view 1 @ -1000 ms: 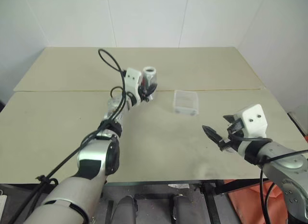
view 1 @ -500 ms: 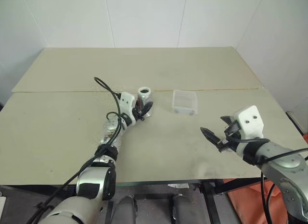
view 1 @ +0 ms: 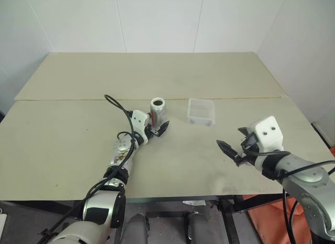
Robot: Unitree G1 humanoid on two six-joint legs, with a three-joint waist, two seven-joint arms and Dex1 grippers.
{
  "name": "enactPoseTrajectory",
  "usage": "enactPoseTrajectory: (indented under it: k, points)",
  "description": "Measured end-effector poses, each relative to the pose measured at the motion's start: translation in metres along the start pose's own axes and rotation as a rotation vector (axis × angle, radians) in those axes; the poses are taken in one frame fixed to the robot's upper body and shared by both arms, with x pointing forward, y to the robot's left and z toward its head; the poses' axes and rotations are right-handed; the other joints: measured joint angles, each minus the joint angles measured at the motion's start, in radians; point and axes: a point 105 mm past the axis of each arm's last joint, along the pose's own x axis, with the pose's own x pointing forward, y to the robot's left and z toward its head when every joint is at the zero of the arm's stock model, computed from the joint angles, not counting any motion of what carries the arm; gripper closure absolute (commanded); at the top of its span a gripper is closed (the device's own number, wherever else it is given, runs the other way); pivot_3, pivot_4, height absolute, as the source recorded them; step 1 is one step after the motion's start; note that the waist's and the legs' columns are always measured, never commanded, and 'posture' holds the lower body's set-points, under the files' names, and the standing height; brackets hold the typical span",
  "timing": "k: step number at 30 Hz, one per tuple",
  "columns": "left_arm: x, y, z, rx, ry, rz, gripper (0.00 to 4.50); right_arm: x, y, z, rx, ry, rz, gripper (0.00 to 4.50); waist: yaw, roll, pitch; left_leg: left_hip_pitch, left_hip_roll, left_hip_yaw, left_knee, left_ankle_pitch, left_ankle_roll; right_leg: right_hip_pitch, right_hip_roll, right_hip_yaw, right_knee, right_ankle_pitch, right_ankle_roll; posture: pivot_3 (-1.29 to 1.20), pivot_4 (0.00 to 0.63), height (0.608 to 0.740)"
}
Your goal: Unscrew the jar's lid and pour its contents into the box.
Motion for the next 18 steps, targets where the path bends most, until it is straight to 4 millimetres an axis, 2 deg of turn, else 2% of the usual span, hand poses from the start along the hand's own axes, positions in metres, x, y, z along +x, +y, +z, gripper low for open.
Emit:
enactPoseTrajectory:
  k: [5, 8, 14, 18]
  points:
    - [-0.007, 0.0, -0.003, -0.004, -0.006, 0.012, 0.02, 0.001, -0.003, -0.001, -0.006, 0.002, -0.006, 0.0, -0.002, 0.0, 0.0, 0.0, 0.0, 0.0, -0.001, 0.0, 0.0, 0.0, 0.0, 0.0, -0.001, 0.0, 0.0, 0.0, 0.15, 0.74]
    - [-0.018, -0.002, -0.003, 0.054, -0.009, 0.005, 0.02, 0.001, -0.004, -0.002, -0.015, 0.009, -0.006, 0.0, -0.005, 0.0, 0.0, 0.0, 0.0, 0.0, -0.002, 0.0, 0.0, 0.0, 0.0, 0.0, -0.001, 0.0, 0.0, 0.0, 0.15, 0.74]
    - [-0.05, 0.007, -0.001, 0.135, 0.018, 0.038, 0.02, 0.002, -0.001, -0.002, -0.039, 0.012, 0.025, 0.0, -0.003, 0.0, 0.0, 0.001, 0.0, 0.0, -0.002, 0.0, 0.0, 0.0, 0.0, 0.0, -0.001, 0.0, -0.001, 0.0, 0.15, 0.74]
    - [-0.081, 0.009, 0.006, 0.174, 0.032, 0.029, 0.02, 0.004, 0.001, -0.003, -0.043, 0.021, 0.051, 0.0, -0.005, 0.0, 0.0, 0.002, 0.001, 0.0, -0.002, 0.0, 0.0, 0.0, 0.0, 0.0, -0.001, -0.003, -0.005, 0.0, 0.15, 0.74]
